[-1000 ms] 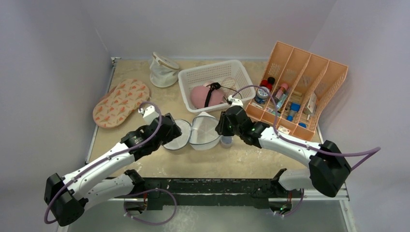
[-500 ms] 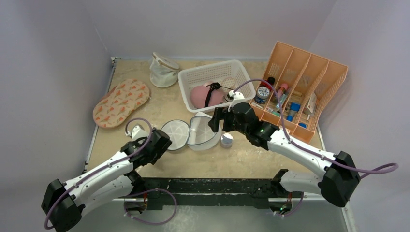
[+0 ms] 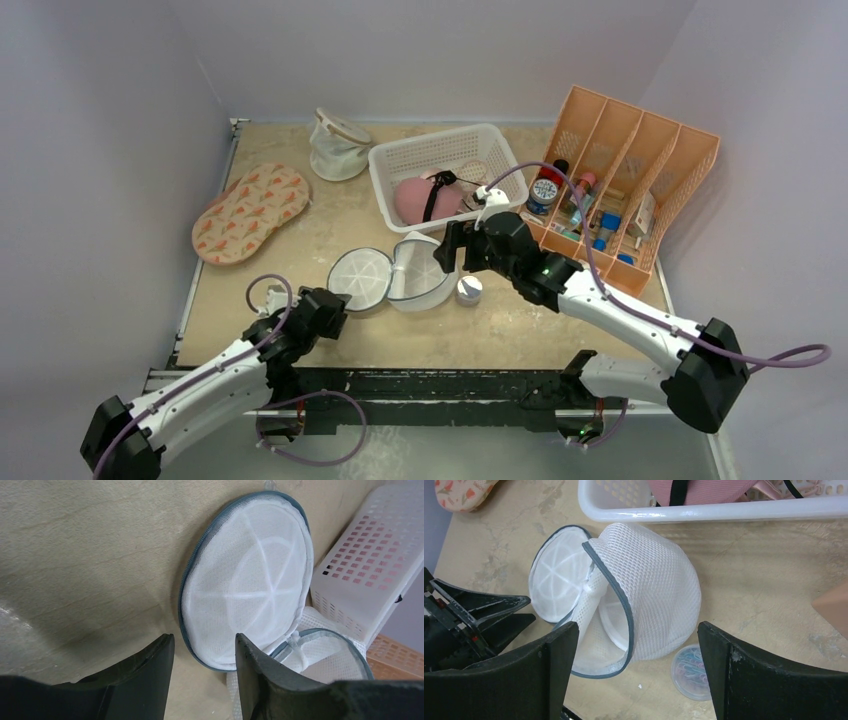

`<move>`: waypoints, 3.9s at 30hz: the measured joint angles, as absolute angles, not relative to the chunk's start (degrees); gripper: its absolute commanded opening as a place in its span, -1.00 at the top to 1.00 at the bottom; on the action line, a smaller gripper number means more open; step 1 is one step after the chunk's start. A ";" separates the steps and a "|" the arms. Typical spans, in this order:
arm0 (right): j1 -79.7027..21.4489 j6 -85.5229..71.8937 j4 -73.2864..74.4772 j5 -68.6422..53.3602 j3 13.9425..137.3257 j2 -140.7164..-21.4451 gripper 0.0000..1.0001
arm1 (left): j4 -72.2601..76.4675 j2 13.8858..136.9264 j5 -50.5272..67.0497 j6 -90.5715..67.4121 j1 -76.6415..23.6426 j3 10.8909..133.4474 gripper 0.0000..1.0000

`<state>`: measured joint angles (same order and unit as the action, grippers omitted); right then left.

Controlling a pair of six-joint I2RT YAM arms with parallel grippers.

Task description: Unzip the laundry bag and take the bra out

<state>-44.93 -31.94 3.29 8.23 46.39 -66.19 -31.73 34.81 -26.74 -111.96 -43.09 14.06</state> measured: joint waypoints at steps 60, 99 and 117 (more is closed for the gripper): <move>-38.39 -37.30 1.04 -13.08 57.65 -73.41 -0.99 | -20.23 41.41 -22.20 -19.51 -42.76 40.03 1.00; -42.70 -52.51 -6.52 -28.82 72.25 -97.67 0.87 | -20.75 42.17 -8.62 -13.32 -42.76 42.63 0.10; -42.68 -47.35 -7.79 -32.49 58.61 -88.51 0.94 | -21.15 42.81 -11.03 -31.05 -42.76 45.01 -0.20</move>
<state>-42.68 -47.35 -7.79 -32.49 58.61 -88.51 -21.15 42.81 -11.03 -31.05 -42.76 45.01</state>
